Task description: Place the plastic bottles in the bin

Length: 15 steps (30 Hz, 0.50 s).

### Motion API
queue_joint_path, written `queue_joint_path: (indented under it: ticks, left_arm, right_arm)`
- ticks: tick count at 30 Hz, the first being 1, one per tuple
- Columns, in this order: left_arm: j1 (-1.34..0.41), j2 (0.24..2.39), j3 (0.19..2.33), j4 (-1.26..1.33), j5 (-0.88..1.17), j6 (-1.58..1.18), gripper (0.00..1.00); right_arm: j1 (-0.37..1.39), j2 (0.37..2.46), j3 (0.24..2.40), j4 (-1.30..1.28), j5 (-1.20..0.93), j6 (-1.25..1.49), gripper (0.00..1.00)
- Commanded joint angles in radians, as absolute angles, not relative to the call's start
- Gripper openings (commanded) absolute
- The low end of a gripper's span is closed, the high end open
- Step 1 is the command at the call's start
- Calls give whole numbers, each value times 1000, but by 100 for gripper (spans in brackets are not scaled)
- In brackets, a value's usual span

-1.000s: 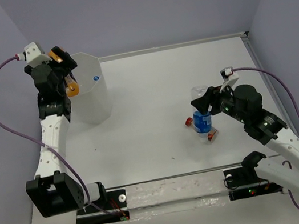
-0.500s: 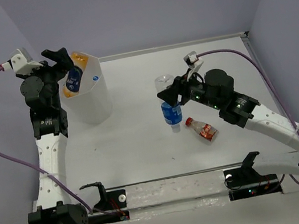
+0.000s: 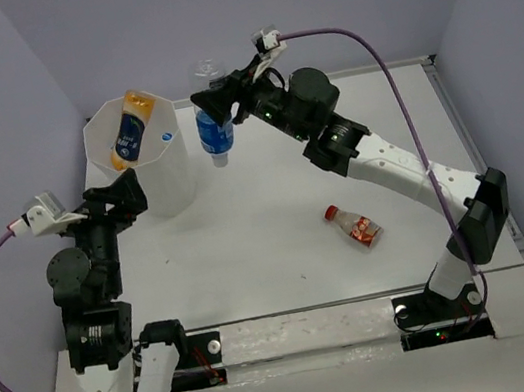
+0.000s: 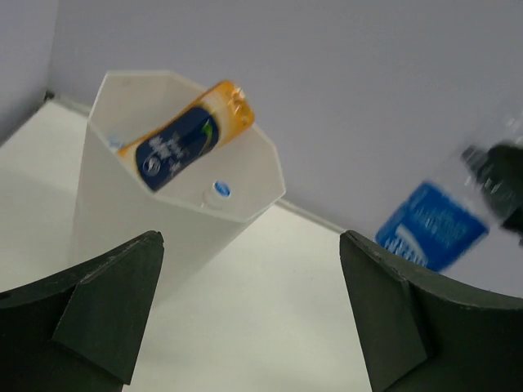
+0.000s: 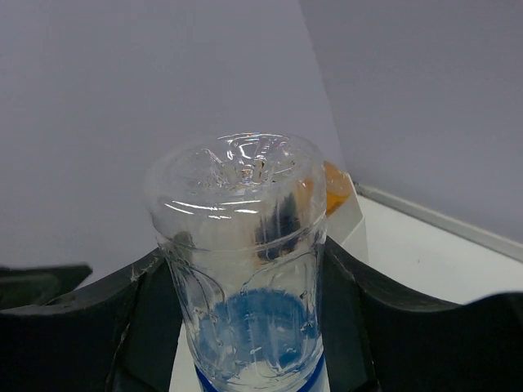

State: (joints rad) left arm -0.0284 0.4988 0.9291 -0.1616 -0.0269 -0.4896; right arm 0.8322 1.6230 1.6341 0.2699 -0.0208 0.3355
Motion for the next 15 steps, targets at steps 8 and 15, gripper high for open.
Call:
queue_joint_path:
  ticks: [8,15]
  left_arm:
    - [-209,361,795,-469,-261,-555,99]
    - [-268,331,747,-430,-270,-552,99]
  right_arm:
    - [862,2063,2207,563,26,305,21]
    - [871,2337,2511,462,18,242,21]
